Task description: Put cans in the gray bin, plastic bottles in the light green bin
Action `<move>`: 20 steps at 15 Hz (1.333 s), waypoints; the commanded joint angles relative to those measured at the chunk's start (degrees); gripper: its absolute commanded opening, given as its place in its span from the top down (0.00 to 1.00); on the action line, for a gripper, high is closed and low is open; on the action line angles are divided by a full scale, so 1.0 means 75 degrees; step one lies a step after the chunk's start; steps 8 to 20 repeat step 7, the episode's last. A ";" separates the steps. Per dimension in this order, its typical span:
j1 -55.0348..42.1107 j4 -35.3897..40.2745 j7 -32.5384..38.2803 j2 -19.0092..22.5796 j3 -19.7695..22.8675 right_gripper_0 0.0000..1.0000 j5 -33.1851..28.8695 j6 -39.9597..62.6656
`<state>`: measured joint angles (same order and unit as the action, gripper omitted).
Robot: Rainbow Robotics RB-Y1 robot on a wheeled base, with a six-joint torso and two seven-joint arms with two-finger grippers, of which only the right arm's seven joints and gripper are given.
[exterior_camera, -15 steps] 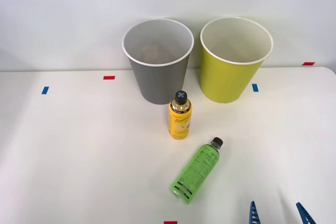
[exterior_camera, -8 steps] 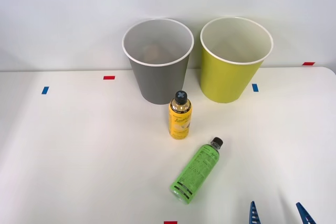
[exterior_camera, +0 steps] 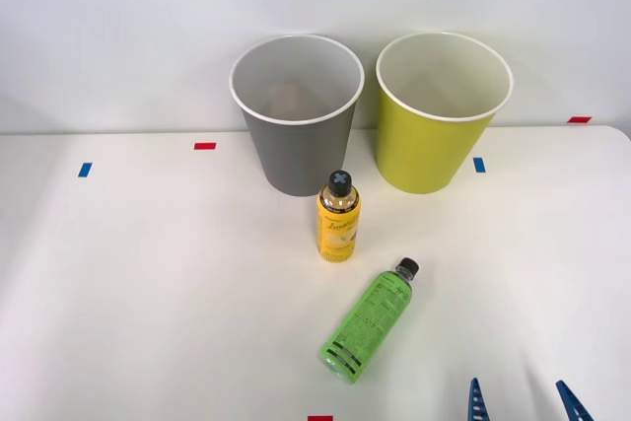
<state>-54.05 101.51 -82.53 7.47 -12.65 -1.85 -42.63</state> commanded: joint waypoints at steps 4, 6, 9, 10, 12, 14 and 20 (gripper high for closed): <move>0.0000 0.0000 0.0000 0.0000 0.0000 0.00 0.0000 0.0000; 0.0000 0.0000 0.0000 0.0000 0.0000 0.00 0.0000 0.0000; 0.0000 0.0000 0.0000 0.0000 0.0000 0.00 0.0000 0.0000; 0.0000 0.0000 0.0000 0.0000 0.0000 0.00 0.0000 0.0000; 0.0000 0.0000 0.0000 0.0000 0.0000 0.00 0.0000 0.0000; 0.0000 0.0000 0.0000 0.0000 0.0000 0.00 0.0000 0.0000; 0.0000 0.0000 0.0000 0.0000 0.0000 0.00 0.0000 0.0000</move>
